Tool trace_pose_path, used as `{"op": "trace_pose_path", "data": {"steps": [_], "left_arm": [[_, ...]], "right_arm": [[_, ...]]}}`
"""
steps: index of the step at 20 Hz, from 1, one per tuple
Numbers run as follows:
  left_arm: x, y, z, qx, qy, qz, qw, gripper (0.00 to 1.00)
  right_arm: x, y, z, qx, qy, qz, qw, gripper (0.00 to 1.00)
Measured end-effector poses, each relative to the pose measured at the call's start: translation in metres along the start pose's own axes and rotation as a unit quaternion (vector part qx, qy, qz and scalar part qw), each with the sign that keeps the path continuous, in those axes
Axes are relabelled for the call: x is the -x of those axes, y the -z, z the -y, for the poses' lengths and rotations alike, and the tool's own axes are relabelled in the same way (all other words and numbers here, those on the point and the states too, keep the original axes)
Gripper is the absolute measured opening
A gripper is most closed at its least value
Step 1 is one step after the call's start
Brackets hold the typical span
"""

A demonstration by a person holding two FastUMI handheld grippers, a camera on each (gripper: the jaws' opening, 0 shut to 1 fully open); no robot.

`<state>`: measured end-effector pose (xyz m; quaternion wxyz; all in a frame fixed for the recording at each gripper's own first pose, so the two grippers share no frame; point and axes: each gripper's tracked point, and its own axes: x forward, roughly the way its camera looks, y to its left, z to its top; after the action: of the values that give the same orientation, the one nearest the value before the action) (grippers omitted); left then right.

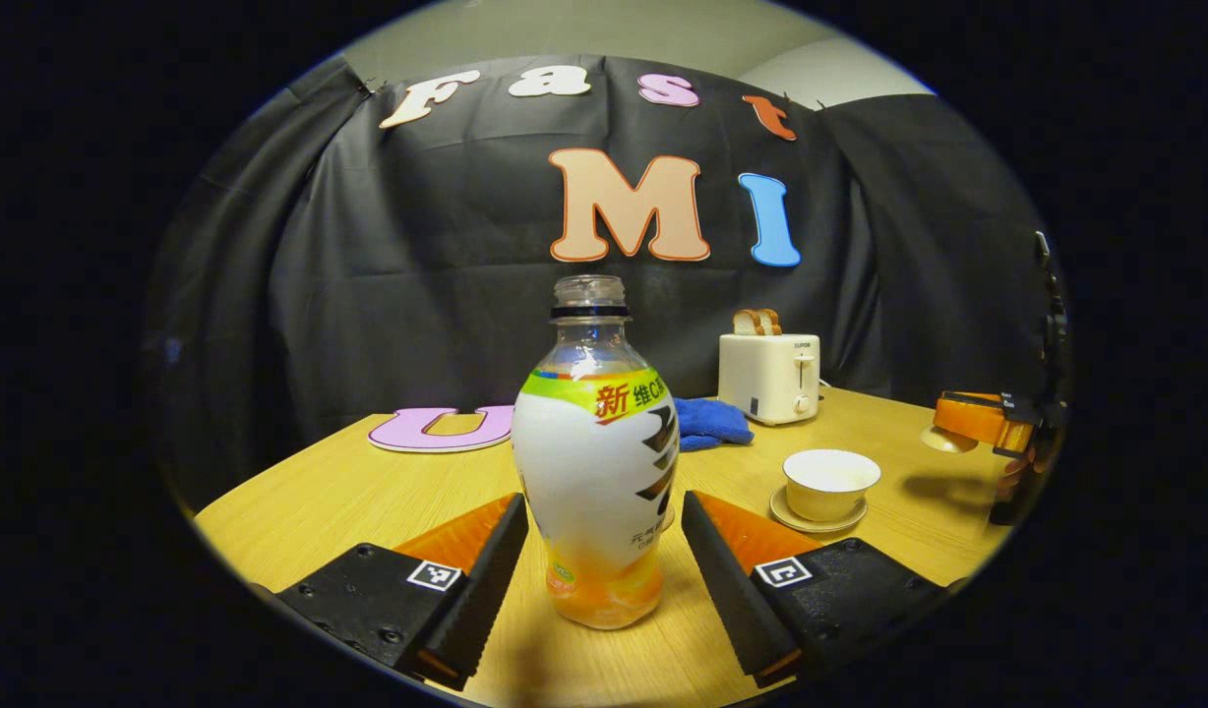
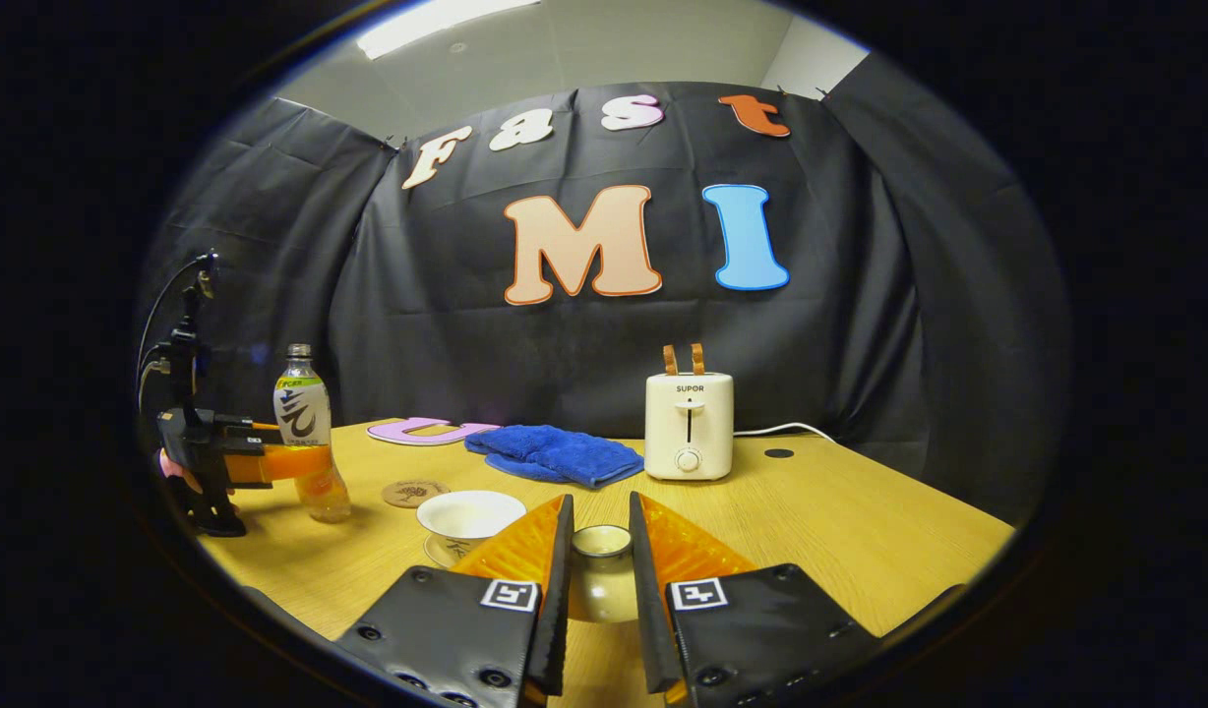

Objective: Open the teacup lid with one hand, grasp the water bottle and pour water into the teacup with the other hand; after pouring, place the water bottle on the coaster and then close the teacup lid.

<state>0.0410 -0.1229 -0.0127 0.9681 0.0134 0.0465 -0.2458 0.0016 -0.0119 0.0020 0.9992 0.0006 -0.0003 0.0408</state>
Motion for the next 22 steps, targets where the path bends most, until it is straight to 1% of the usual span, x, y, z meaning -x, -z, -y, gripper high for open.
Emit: {"op": "trace_pose_path", "data": {"steps": [2, 6, 7, 8, 10, 11, 13, 15, 16, 18, 19, 20, 21, 22], "left_arm": [[-0.005, 0.001, 0.0, -0.004, -0.004, -0.006, 1.0, 0.92], [-0.015, 0.004, 0.0, -0.011, -0.008, -0.023, 1.0, 0.86], [-0.018, 0.006, 0.002, -0.015, -0.006, -0.028, 0.999, 0.81], [-0.021, 0.008, 0.003, -0.019, -0.005, -0.035, 0.999, 0.79], [-0.02, 0.011, 0.0, -0.027, -0.016, -0.046, 0.998, 0.74], [-0.02, 0.009, 0.0, -0.032, -0.019, -0.042, 0.998, 0.68], [-0.022, 0.011, 0.004, -0.052, -0.02, -0.046, 0.997, 0.65], [-0.025, 0.008, 0.012, -0.086, -0.022, -0.052, 0.995, 0.6], [-0.025, 0.004, 0.013, -0.11, -0.024, -0.054, 0.992, 0.6], [-0.027, -0.007, 0.017, -0.167, -0.036, -0.051, 0.984, 0.57], [-0.027, -0.014, 0.018, -0.198, -0.043, -0.048, 0.978, 0.57], [-0.027, -0.021, 0.022, -0.231, -0.047, -0.042, 0.971, 0.57], [-0.028, -0.029, 0.026, -0.267, -0.051, -0.035, 0.962, 0.58], [-0.03, -0.034, 0.029, -0.307, -0.055, -0.032, 0.95, 0.57]], "right_arm": [[0.0, 0.0, 0.0, 0.0, -0.001, 0.0, 1.0, 0.34], [-0.001, 0.0, 0.0, 0.0, -0.001, 0.0, 1.0, 0.34], [0.0, 0.001, -0.001, 0.0, -0.004, 0.0, 1.0, 0.34], [0.0, 0.0, -0.002, 0.0, -0.007, 0.0, 1.0, 0.34], [0.001, 0.0, -0.001, -0.001, -0.009, 0.0, 1.0, 0.35], [0.003, -0.001, 0.0, -0.001, -0.008, 0.0, 1.0, 0.34], [0.004, -0.002, 0.007, 0.0, 0.002, 0.0, 1.0, 0.34], [0.004, -0.002, 0.016, 0.0, 0.014, -0.001, 1.0, 0.35], [0.003, -0.002, 0.019, 0.0, 0.017, -0.001, 1.0, 0.34], [0.001, -0.001, 0.024, 0.0, 0.022, -0.002, 1.0, 0.34], [0.001, -0.001, 0.027, 0.0, 0.026, -0.002, 1.0, 0.35], [0.002, -0.001, 0.029, 0.0, 0.031, -0.002, 1.0, 0.34], [0.002, -0.001, 0.031, 0.001, 0.035, -0.002, 0.999, 0.34], [0.002, -0.002, 0.033, 0.001, 0.037, -0.002, 0.999, 0.34]]}}
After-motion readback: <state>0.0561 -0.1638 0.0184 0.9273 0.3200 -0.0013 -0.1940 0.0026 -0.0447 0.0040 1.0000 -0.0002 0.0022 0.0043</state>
